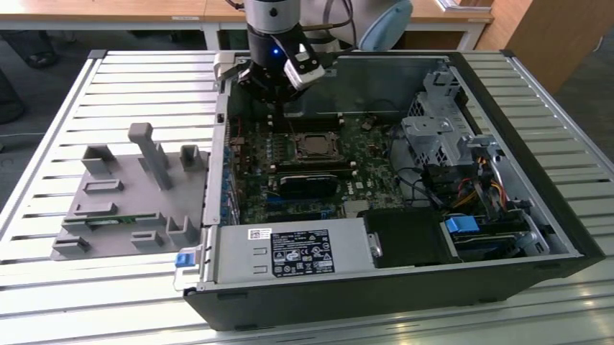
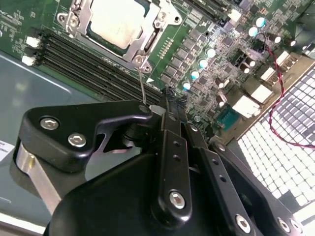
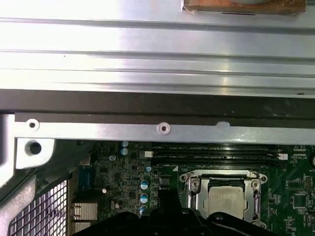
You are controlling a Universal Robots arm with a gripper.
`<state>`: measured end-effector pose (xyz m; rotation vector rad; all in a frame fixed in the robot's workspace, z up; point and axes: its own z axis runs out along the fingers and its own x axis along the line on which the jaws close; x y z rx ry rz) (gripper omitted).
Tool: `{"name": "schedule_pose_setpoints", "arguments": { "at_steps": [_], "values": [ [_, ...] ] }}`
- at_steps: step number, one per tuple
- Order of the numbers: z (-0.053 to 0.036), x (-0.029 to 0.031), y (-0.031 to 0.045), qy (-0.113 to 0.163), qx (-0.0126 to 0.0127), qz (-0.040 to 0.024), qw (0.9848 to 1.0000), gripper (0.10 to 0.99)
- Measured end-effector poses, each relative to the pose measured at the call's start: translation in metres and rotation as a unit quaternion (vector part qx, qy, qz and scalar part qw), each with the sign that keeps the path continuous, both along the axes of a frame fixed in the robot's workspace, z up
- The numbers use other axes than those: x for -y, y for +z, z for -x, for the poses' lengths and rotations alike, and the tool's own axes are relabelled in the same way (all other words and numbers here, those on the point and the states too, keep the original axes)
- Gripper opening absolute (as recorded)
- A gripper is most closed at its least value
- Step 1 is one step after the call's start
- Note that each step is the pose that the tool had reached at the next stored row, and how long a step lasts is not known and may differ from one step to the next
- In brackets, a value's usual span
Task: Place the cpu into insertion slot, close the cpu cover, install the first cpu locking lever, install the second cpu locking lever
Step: 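Install the first cpu locking lever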
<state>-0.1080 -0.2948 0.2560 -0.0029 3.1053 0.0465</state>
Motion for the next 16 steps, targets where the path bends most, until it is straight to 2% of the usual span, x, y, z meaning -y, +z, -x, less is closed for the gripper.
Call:
{"name": "schedule_pose_setpoints", "arguments": {
  "at_steps": [4,9,13,16],
  "values": [
    [0.0002,-0.0048,-0.0006,0.000,0.0000,0.0000,1.0000,0.106],
    [-0.0019,-0.0073,-0.0008,0.000,0.0000,0.0000,1.0000,0.106],
    [-0.0089,-0.0079,-0.0010,0.000,0.0000,0.0000,1.0000,0.106],
    [-0.0176,-0.0084,-0.0011,0.000,-0.0001,0.0000,1.0000,0.106]
  ]
}}
